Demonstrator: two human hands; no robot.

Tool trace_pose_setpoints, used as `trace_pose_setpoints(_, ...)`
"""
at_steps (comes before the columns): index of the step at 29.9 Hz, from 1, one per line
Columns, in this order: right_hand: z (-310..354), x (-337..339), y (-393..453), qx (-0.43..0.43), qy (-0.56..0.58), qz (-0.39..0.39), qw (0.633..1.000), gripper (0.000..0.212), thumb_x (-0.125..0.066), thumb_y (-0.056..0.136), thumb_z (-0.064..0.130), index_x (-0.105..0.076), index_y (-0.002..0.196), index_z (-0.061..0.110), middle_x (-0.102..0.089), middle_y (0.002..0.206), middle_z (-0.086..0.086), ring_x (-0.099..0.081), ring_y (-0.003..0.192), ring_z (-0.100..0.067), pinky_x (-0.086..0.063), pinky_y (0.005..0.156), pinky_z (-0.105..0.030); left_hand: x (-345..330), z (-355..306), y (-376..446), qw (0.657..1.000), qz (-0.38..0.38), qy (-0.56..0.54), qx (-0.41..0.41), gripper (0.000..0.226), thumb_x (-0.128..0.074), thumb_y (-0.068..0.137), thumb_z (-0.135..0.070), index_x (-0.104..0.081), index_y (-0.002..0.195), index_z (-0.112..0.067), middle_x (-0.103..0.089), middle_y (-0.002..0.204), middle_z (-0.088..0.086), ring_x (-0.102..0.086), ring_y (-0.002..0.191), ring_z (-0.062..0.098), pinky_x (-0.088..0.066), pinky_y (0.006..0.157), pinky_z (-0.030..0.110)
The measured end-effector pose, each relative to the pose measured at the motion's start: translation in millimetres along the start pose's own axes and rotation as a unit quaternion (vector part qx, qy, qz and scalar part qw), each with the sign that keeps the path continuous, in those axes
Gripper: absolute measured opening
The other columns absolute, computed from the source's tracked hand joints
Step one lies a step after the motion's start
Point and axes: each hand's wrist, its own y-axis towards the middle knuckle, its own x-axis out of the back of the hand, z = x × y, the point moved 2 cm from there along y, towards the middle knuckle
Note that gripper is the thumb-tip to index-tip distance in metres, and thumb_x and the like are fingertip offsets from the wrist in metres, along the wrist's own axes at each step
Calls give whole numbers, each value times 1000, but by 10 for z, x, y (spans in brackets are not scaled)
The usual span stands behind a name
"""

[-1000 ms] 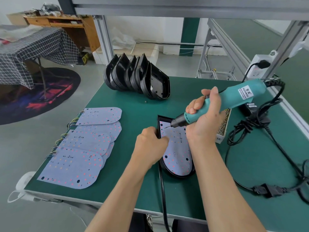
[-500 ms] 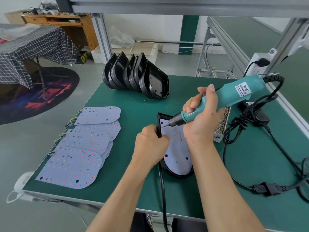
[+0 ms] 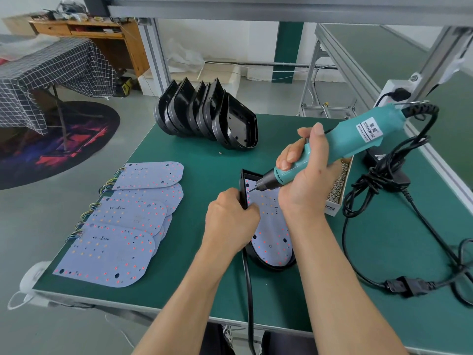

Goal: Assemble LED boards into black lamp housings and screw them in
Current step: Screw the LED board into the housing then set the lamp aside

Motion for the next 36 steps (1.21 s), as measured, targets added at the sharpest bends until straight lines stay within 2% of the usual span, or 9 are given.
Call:
trace_pose_setpoints(5,14,-40,-22,6,-15,8,1000,22,-63,95,25,-66,75,16,-48,51,-3,-40,43,-20,-34,51,-29,-10,6,1,1000,-5,8,0,30,-62,84,-24,-39,67,-15,-43,57,-4,-38,50,18,-28,46,27)
trace_pose_setpoints(9,23,-54,-21,4,-23,5,1000,20,-63,93,23,-60,76,13,-47,49,-2,-40,41,-20,-34,51,-28,-5,6,-14,1000,-11,10,-14,31,-61,83,-23,-36,66,-15,-39,54,-5,-40,43,13,-25,37,20)
trace_pose_setpoints(12,26,-59,-10,3,-26,6,1000,19,-64,92,21,-56,77,11,-46,49,-2,-38,41,-20,-34,50,-27,-1,1,-23,1000,-16,11,-17,32,-61,84,-23,-36,65,-15,-39,53,-6,-38,44,13,-25,40,21)
trace_pose_setpoints(13,25,-61,-8,3,-25,8,1000,19,-64,92,21,-55,77,11,-46,49,-2,-38,40,-20,-34,50,-27,-1,0,-25,1000,-17,13,-16,32,-61,84,-24,-36,66,-15,-40,54,-6,-37,47,14,-27,44,25)
trace_pose_setpoints(16,21,-66,-5,5,-23,17,1000,20,-65,91,20,-54,75,13,-45,49,-1,-37,40,-20,-33,50,-27,-6,-6,-26,1000,-20,8,-15,32,-61,84,-23,-36,66,-15,-40,55,-5,-37,53,21,-28,48,30)
trace_pose_setpoints(21,1,-76,-10,9,-30,38,999,24,-70,80,30,-55,77,11,-45,49,-2,-37,41,-20,-34,49,-26,-11,-2,-35,1000,-26,6,-14,33,-62,84,-24,-36,64,-16,-39,53,-6,-38,52,22,-27,48,29)
trace_pose_setpoints(28,-2,-91,-9,22,-27,50,998,12,-68,86,21,-60,79,18,-46,49,-1,-37,40,-19,-35,49,-25,-15,22,-38,999,-29,1,-18,34,-62,83,-24,-34,63,-17,-38,52,-6,-37,53,22,-26,48,30)
trace_pose_setpoints(31,-12,-92,-8,21,-27,51,998,20,-64,92,15,-59,74,22,-45,49,0,-36,40,-18,-34,49,-26,-17,25,-38,999,-28,0,-17,33,-61,83,-24,-36,64,-16,-40,54,-5,-38,54,23,-27,49,30)
trace_pose_setpoints(36,-16,-99,-22,21,-29,55,998,15,-67,87,21,-57,76,21,-44,49,0,-36,40,-18,-34,49,-25,-16,40,-40,999,-28,3,-21,33,-61,82,-25,-34,63,-17,-37,51,-8,-36,51,20,-26,47,28)
